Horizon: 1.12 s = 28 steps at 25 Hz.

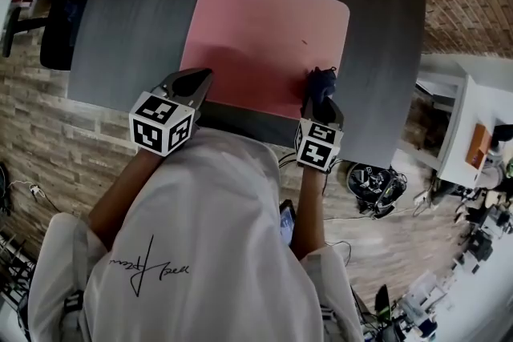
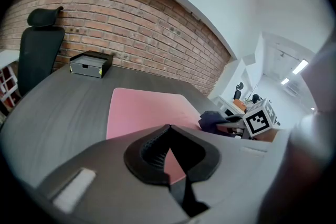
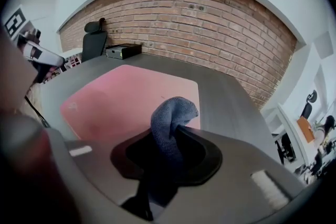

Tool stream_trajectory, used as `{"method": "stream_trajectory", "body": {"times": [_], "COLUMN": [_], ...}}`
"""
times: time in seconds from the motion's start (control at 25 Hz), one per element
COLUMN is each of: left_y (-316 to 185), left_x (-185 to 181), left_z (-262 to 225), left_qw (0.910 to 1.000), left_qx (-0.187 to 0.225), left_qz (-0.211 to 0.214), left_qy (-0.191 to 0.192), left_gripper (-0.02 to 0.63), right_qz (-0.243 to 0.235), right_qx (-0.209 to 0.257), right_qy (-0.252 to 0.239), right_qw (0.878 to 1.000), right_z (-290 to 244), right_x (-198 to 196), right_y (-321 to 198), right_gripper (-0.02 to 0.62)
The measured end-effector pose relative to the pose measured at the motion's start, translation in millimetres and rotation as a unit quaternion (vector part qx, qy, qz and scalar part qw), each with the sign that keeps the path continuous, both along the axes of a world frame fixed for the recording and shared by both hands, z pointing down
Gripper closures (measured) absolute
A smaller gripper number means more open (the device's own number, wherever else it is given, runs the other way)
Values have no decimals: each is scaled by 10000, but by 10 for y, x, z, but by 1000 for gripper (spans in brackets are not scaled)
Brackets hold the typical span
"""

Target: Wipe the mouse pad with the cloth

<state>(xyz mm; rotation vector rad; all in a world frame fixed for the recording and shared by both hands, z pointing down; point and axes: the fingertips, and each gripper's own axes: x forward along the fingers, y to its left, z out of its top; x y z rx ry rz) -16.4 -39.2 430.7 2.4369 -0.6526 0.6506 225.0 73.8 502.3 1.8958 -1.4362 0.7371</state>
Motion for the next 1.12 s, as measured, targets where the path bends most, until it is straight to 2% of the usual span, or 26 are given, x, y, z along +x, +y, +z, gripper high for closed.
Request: {"method": "stream_trajectory", "body": {"times": [0.4, 0.76, 1.12], "left_y": [-67, -23, -23], "left_x": [-44, -38, -101], "left_z": [14, 21, 26], "left_qw": [9998, 9997, 9994], "left_qx": [-75, -96, -108], "left_qz": [-155, -185, -331], "left_qy": [75, 85, 85], "left_gripper": [594, 594, 594], "right_qz": [-211, -459, -906], "right_qx": [-138, -248, -288], "right_qy": [-611, -948, -1362], "right_qw": [9978, 9941, 9861], "right_z": [198, 320, 376], "right_x": [-301, -577, -850], "right_y": [-152, -132, -247], "right_gripper": [499, 497, 499]}}
